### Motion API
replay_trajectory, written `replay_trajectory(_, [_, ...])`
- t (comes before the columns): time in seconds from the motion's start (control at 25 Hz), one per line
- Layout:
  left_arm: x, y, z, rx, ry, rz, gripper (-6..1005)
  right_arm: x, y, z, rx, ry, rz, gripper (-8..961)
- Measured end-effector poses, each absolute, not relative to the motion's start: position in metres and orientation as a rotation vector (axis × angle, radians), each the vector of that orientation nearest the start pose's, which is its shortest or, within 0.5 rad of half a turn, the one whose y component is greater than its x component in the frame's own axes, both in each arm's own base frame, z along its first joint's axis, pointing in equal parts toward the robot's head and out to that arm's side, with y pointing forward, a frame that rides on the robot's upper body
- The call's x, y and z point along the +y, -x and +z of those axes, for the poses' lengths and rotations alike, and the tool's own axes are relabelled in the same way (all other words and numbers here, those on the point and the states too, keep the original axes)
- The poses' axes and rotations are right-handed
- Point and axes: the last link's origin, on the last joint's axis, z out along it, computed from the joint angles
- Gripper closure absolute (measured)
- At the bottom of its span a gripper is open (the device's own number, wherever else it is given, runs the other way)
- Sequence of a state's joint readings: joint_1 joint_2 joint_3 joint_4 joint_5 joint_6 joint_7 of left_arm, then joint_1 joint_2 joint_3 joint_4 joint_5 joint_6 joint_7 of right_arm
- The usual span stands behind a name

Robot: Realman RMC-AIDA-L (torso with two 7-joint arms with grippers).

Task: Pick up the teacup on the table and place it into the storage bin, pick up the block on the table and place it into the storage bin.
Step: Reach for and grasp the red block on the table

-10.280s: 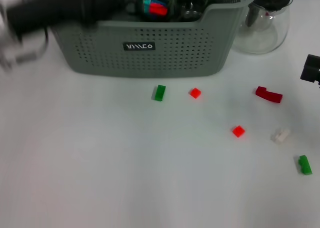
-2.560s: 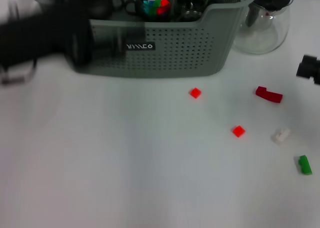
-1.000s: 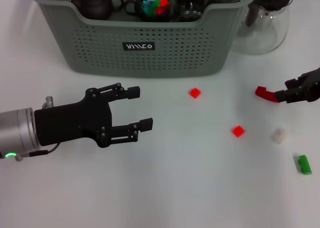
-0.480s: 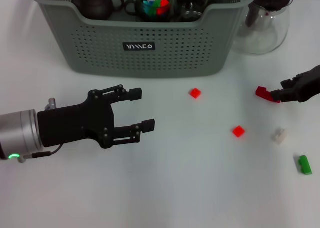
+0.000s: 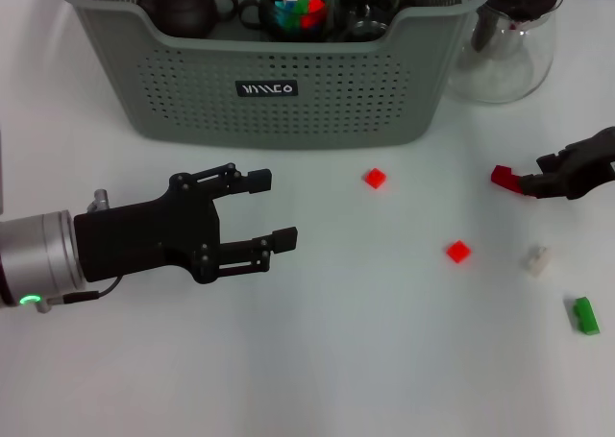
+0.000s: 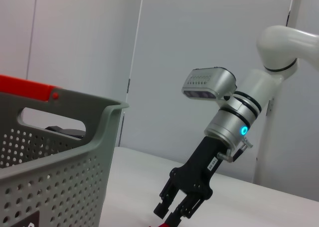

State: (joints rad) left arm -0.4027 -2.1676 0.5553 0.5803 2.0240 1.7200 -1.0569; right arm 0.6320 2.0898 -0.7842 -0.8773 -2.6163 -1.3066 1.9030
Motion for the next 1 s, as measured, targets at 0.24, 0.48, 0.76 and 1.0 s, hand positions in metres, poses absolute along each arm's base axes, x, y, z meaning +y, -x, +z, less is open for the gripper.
replay_trajectory(0.24, [0.2651, 0.2757, -0.0313, -0.462, 2.698, -0.932, 214, 0.3732, -0.2945, 0.0118, 0.9, 2.56, -0.216, 494])
replay_trajectory(0.48, [0.2653, 0.2769, -0.0327, -0.472, 2.695, -0.923, 214, 0.3713, -0.2964, 0.0096, 0.91, 2.566, -0.221, 493])
replay_trajectory(0.76, [0.2648, 0.2772, -0.0329, -0.474, 2.694, -0.923, 215, 0.3703, -0.2969, 0.0076, 0.91, 2.572, -0.228, 517])
replay_trajectory(1.0, [0.2644, 0.2776, -0.0329, -0.476, 2.694, -0.921, 215, 0.3718, -0.2971, 0.0078, 0.911, 2.561, -0.23, 556])
